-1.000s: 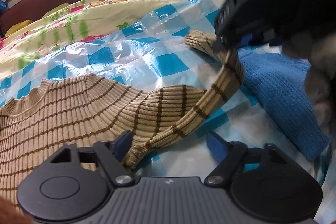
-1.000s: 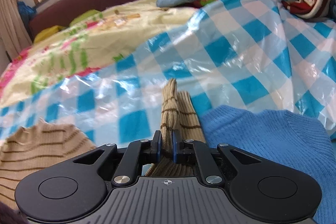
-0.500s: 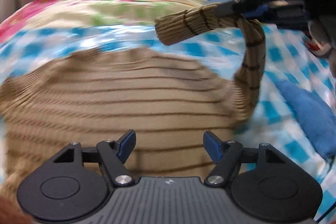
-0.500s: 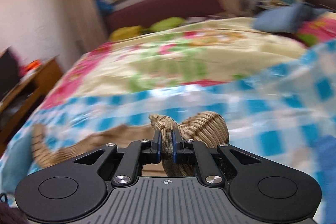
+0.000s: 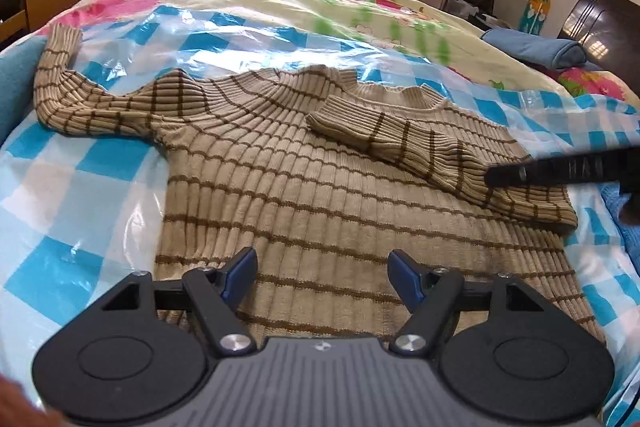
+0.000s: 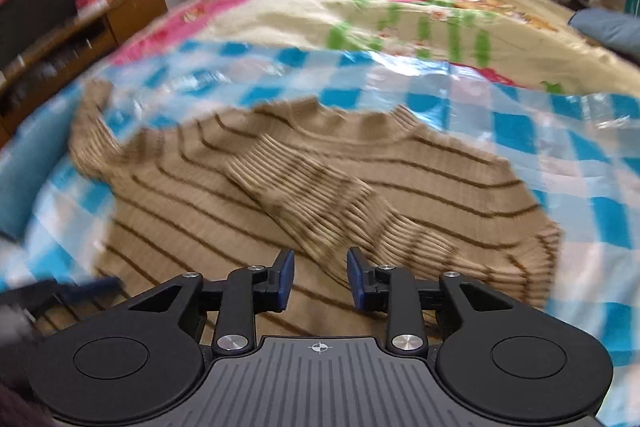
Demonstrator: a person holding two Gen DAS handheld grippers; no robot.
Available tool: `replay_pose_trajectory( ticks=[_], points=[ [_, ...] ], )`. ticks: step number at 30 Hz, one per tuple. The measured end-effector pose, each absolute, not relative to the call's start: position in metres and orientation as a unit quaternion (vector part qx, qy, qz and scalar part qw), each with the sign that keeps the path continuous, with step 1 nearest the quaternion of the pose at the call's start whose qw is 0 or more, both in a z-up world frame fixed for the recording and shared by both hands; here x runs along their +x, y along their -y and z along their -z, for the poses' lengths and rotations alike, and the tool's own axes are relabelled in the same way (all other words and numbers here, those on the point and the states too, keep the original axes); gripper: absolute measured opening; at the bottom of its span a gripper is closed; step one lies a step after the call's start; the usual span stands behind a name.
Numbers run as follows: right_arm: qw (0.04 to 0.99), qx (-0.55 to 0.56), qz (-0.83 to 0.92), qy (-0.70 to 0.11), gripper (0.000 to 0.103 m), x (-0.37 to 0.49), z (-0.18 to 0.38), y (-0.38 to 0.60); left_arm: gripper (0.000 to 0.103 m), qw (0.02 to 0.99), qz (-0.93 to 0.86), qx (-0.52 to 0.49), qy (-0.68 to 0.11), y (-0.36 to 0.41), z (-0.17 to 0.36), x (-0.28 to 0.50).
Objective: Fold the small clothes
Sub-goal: 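Lift the sleeve with the right tool and lay it across the sweater body, then open the right tool and release the folded sleeve on the body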
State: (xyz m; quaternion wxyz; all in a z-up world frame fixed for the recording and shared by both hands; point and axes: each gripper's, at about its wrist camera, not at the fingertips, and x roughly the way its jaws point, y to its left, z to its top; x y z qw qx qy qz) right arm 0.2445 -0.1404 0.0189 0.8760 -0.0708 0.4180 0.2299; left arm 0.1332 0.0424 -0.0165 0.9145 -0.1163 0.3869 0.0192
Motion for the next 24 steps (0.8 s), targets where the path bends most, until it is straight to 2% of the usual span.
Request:
replay_pose_trajectory(
  ticks=[5, 15, 17, 19, 24],
  points=[
    [0.869, -0.095, -0.228, -0.428, 0.029, 0.252, -0.003, 0.133, 0.076, 0.918, -0.024, -0.113, -0.379, -0.044, 0.015, 0.134],
    [0.858, -0.166, -0.274, -0.403, 0.031, 0.290, 0.026, 0.048, 0.076, 0.916, -0.045, -0.122, -0.380, -0.060, 0.019, 0.137],
    [0.860, -0.185, -0.265, -0.394, 0.025, 0.293, 0.030, 0.039, 0.076, 0.914, -0.047, -0.127, -0.382, -0.063, 0.021, 0.138],
    [0.863, -0.181, -0.260, -0.394, 0.013, 0.295, 0.027, 0.036, 0.076, 0.913, -0.048, -0.135, -0.382, -0.067, 0.021, 0.139],
    [0.872, -0.149, -0.287, -0.369, 0.011, 0.285, 0.006, 0.031, 0.076, 0.914, -0.049, -0.148, -0.374, -0.073, 0.019, 0.137]
  ],
)
